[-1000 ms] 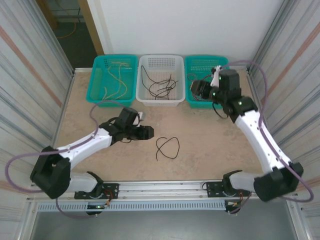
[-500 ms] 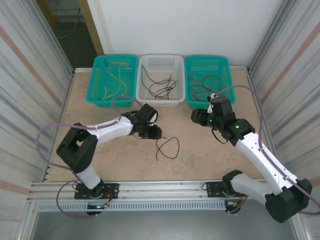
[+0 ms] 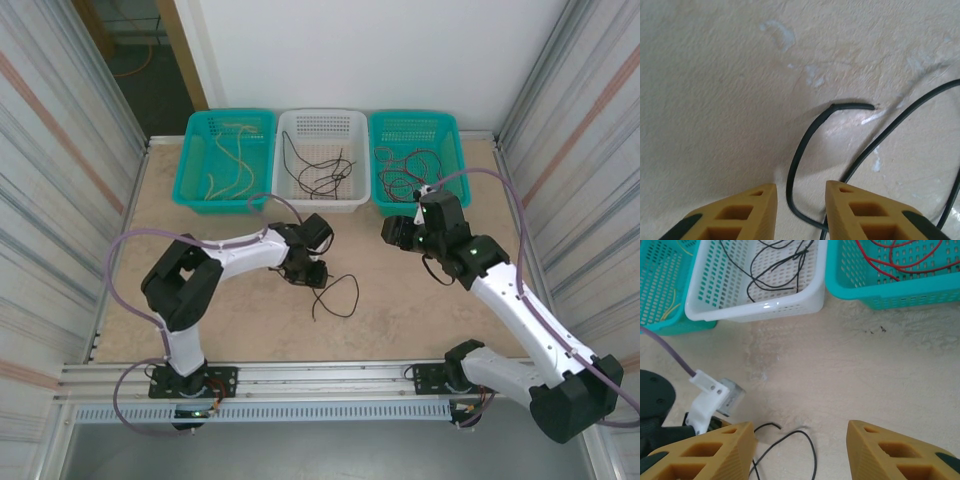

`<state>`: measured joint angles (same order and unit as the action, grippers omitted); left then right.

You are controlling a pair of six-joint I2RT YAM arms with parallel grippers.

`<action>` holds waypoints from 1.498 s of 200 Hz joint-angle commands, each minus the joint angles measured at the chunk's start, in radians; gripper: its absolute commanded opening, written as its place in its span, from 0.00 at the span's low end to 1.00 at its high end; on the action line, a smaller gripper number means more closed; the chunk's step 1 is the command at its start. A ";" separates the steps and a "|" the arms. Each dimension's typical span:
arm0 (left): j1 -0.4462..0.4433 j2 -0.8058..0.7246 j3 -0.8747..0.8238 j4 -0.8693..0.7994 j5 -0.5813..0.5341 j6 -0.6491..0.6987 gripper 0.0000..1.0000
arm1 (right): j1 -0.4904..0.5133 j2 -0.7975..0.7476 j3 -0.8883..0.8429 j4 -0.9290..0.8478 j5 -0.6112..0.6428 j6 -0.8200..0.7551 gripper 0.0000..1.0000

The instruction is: Untangle the cables

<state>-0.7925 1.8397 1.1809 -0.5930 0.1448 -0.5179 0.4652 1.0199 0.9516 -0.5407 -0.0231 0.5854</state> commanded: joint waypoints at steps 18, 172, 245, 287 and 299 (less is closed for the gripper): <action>-0.003 0.047 0.046 -0.053 -0.005 0.029 0.28 | 0.001 -0.056 0.046 -0.040 0.011 0.019 0.51; 0.000 -0.316 -0.119 0.211 0.052 0.008 0.00 | 0.093 -0.104 0.062 0.004 -0.064 0.034 0.51; 0.101 -0.667 -0.044 0.205 0.167 0.060 0.00 | 0.278 -0.005 0.098 0.113 -0.087 -0.027 0.53; 0.208 -0.711 0.020 0.178 0.290 0.035 0.00 | 0.391 0.058 0.138 0.136 -0.086 -0.083 0.53; 0.228 -0.709 0.023 0.191 0.326 0.018 0.00 | 0.420 0.076 0.153 0.134 -0.080 -0.096 0.53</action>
<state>-0.5972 1.1427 1.1751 -0.3916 0.3553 -0.4843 0.8402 1.0721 1.0477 -0.4343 -0.1211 0.5442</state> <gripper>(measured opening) 0.064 0.533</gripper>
